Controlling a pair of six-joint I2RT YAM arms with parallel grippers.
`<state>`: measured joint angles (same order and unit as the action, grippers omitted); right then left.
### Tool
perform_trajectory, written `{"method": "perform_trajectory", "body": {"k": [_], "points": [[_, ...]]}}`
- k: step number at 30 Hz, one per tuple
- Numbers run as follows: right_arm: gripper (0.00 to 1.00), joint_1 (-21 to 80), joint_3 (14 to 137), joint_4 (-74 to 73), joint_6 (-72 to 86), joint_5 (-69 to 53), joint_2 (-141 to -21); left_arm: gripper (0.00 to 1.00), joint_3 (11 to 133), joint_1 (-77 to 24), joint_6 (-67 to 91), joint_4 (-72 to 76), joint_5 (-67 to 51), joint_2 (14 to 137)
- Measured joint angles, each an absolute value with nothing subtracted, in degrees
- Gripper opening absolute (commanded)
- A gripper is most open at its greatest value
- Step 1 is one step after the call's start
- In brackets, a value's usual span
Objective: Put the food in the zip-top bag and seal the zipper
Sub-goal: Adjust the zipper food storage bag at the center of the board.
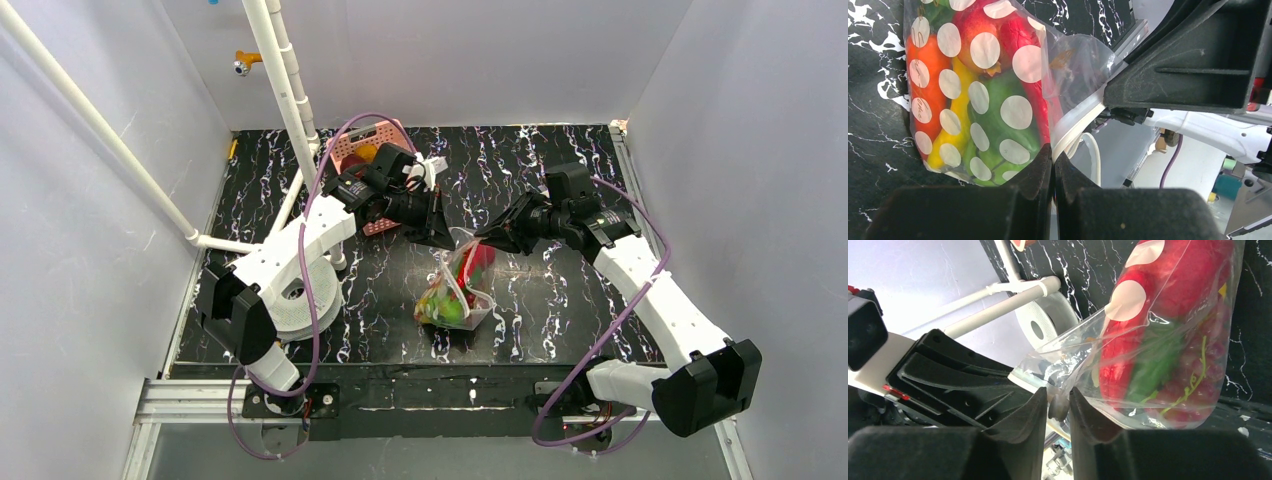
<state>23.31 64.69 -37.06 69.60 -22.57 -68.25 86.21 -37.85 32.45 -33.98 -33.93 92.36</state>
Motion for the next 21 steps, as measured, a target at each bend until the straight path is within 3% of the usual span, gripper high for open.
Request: {"method": "perform_trajectory", "body": {"k": [4,7,12,16,18,21], "points": [[0.08,23.31,64.69,-36.29,70.87,-22.72,-68.25,0.0,86.21,-37.82,30.79,-34.74,-33.91,92.36],[0.01,23.31,64.66,-36.23,72.14,-22.72,-68.25,0.08,86.26,-37.89,29.02,-35.14,-33.47,92.36],[0.01,23.24,64.64,-36.18,74.61,-23.09,-68.23,0.52,86.43,-40.86,23.33,-36.47,-27.33,91.53],[0.01,22.31,64.64,-35.73,78.15,-25.63,-68.23,0.67,86.37,-46.48,17.8,-36.42,-18.13,88.79],[0.01,21.76,64.64,-35.44,80.16,-26.57,-68.2,0.8,86.17,-49.76,15.99,-36.01,-14.79,86.96],[0.01,21.32,64.58,-35.14,83.0,-27.59,-67.81,0.85,85.21,-52.56,13.13,-34.39,-9.54,83.66]]}}
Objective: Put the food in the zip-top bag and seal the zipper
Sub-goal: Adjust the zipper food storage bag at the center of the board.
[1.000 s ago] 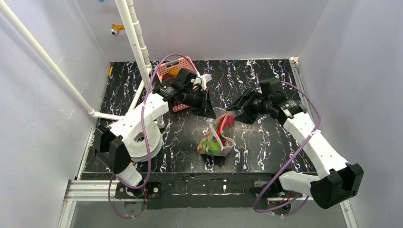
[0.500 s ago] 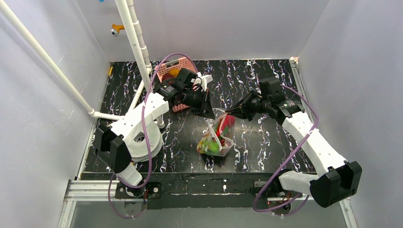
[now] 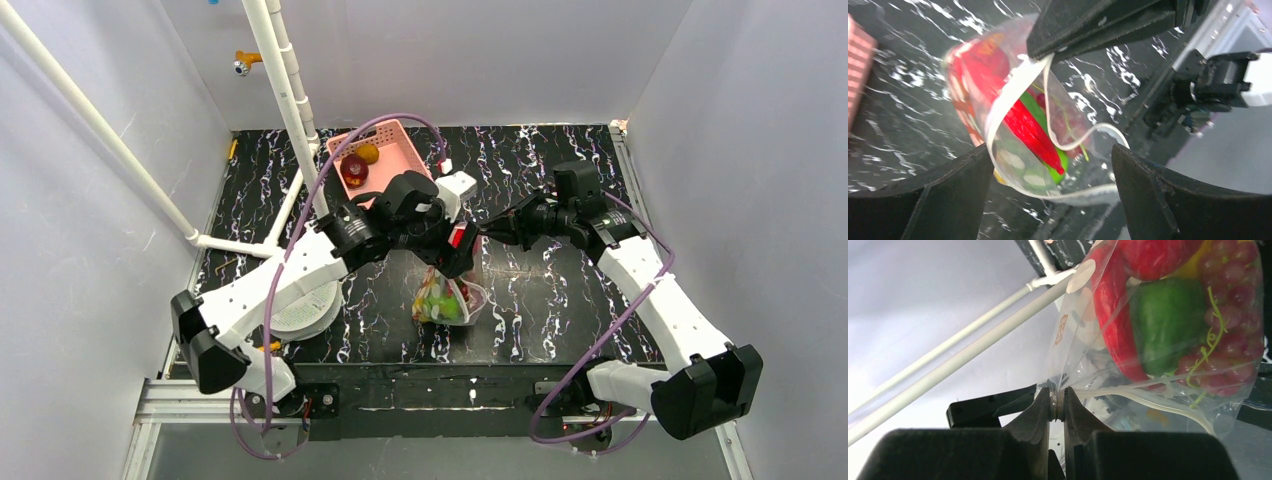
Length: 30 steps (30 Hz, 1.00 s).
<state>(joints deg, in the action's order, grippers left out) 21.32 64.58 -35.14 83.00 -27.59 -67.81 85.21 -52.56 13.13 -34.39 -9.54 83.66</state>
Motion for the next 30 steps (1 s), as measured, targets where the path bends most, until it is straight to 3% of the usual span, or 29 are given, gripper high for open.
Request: {"method": "perform_trajectory", "body": {"k": [7,16,24,26,30], "points": [[0.01,20.99,63.57,-30.89,90.61,-31.66,-66.0,0.81,83.83,-58.37,5.91,-29.39,4.38,80.27],[0.01,20.78,63.57,-28.53,96.84,-33.21,-63.51,0.63,83.68,-61.25,1.37,-25.91,12.16,81.34],[0.01,20.69,63.57,-28.29,102.21,-31.73,-61.12,0.68,83.61,-63.53,-0.95,-24.18,15.29,81.76],[0.01,20.67,63.57,-28.23,103.53,-30.72,-60.1,0.63,83.61,-64.6,-0.99,-23.33,16.01,82.28],[0.01,20.67,63.57,-28.03,105.1,-29.12,-58.59,0.41,83.0,-66.11,-0.67,-21.58,18.39,83.31]]}}
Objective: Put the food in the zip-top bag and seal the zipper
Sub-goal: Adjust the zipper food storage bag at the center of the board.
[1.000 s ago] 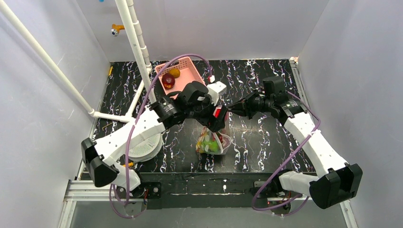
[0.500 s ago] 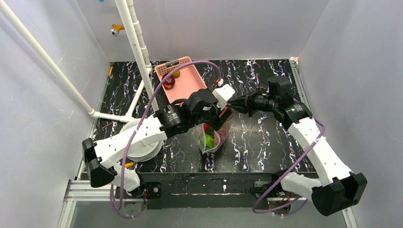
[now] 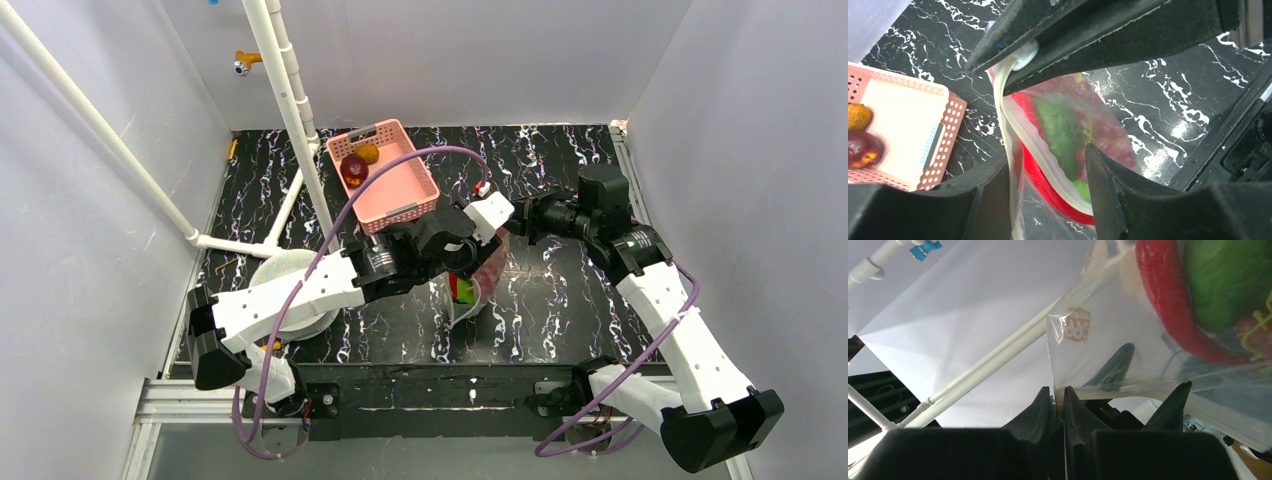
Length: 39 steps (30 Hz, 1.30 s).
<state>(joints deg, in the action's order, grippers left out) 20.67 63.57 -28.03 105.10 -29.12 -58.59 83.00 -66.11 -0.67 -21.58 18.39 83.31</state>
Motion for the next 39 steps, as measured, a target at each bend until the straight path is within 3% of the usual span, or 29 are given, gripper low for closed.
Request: {"method": "perform_trajectory", "body": {"k": [4,6,9,11,12,13,16,20,31,34,39], "points": [[0.01,20.67,63.59,-28.16,105.69,-27.92,-58.5,0.21,81.89,-66.5,0.01,-19.2,20.73,83.81],[0.01,20.67,63.59,-28.34,105.86,-27.03,-58.41,0.04,80.88,-66.5,0.58,-17.54,21.06,83.79],[0.01,20.69,63.59,-29.04,105.82,-25.93,-58.04,0.0,79.57,-66.46,1.17,-15.31,21.43,83.79],[0.36,20.69,63.59,-29.3,105.41,-25.1,-57.52,0.0,79.42,-66.48,1.41,-14.57,21.3,83.79],[0.59,20.69,63.59,-29.1,104.79,-24.77,-57.32,0.0,79.42,-66.46,1.54,-14.28,21.02,83.79],[0.73,20.69,63.59,-28.84,104.29,-24.6,-57.25,0.0,79.4,-66.46,1.58,-14.0,20.6,83.79],[0.87,20.69,64.29,-26.3,96.99,-24.69,-57.74,0.0,78.94,-65.98,2.2,-14.59,17.91,83.59],[0.97,20.67,64.55,-23.64,79.33,-26.04,-58.19,0.0,77.01,-63.33,3.95,-16.58,10.66,81.87],[0.98,20.67,64.07,-21.04,26.81,-29.89,-53.58,0.0,73.82,-47.77,8.58,-22.13,-15.88,74.54],[0.93,20.67,57.08,-13.91,19.25,-34.3,-50.04,0.0,73.82,-45.43,7.62,-24.1,-23.49,74.52],[0.96,20.67,48.88,2.48,13.98,-47.77,-52.8,0.0,73.82,-42.39,6.15,-26.85,-33.69,74.52]]}}
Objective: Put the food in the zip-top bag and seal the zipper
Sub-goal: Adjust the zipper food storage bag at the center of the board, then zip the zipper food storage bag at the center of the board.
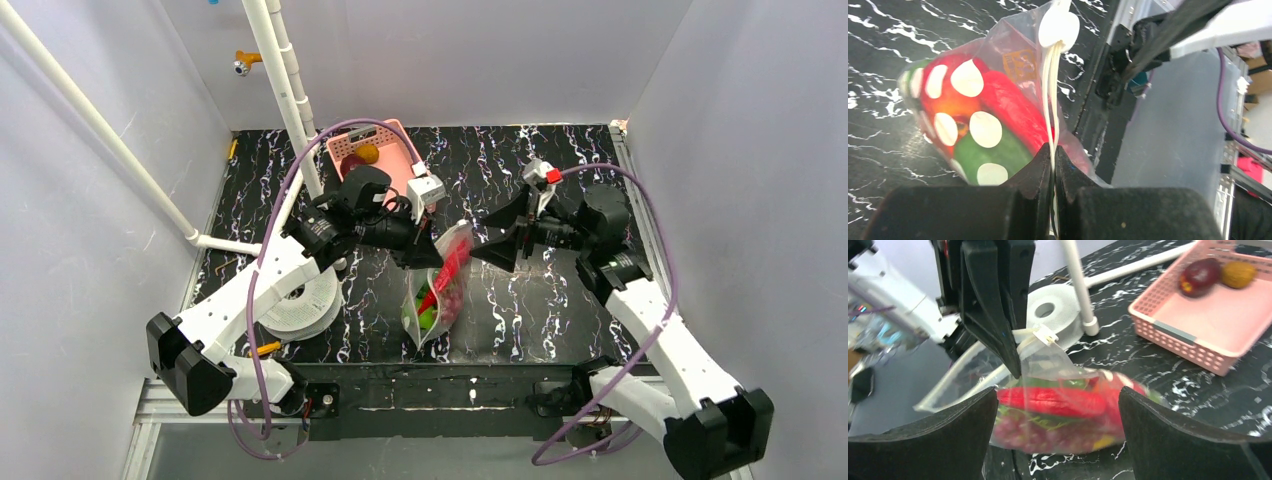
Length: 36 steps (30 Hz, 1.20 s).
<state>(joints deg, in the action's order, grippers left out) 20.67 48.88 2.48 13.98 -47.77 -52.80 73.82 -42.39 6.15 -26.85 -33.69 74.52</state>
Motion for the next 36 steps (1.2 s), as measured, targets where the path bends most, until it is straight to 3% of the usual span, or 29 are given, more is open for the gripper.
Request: {"method": "perform_trajectory", "body": {"k": [7,12,18,23,29,32,33,36], "points": [[0.89,20.71,48.14,17.12,16.84,-63.99,-62.98,0.0,73.82,-40.97,4.93,-29.34,-42.06,74.54],[0.67,20.75,49.23,15.99,15.05,-69.34,-64.71,0.0,73.71,-40.27,4.89,-29.82,-44.62,74.54],[0.64,21.91,52.05,13.85,13.06,-71.77,-67.16,0.0,73.56,-39.86,4.95,-29.8,-46.09,75.22],[0.47,23.51,52.07,13.93,13.13,-71.81,-68.1,0.0,73.56,-39.81,5.13,-29.82,-46.54,76.53],[0.02,24.1,52.07,13.89,12.8,-71.77,-68.66,0.0,73.56,-39.83,5.17,-29.85,-47.11,76.79],[0.01,24.1,52.07,12.4,11.31,-71.33,-68.62,0.0,73.56,-39.83,5.17,-29.87,-47.16,76.79],[0.01,24.1,52.07,11.7,10.92,-70.94,-68.58,0.02,73.56,-39.83,5.17,-29.89,-47.13,76.79],[0.01,24.18,52.05,9.91,10.83,-68.93,-68.05,0.4,73.63,-39.83,5.41,-30.3,-46.39,76.86]]}}
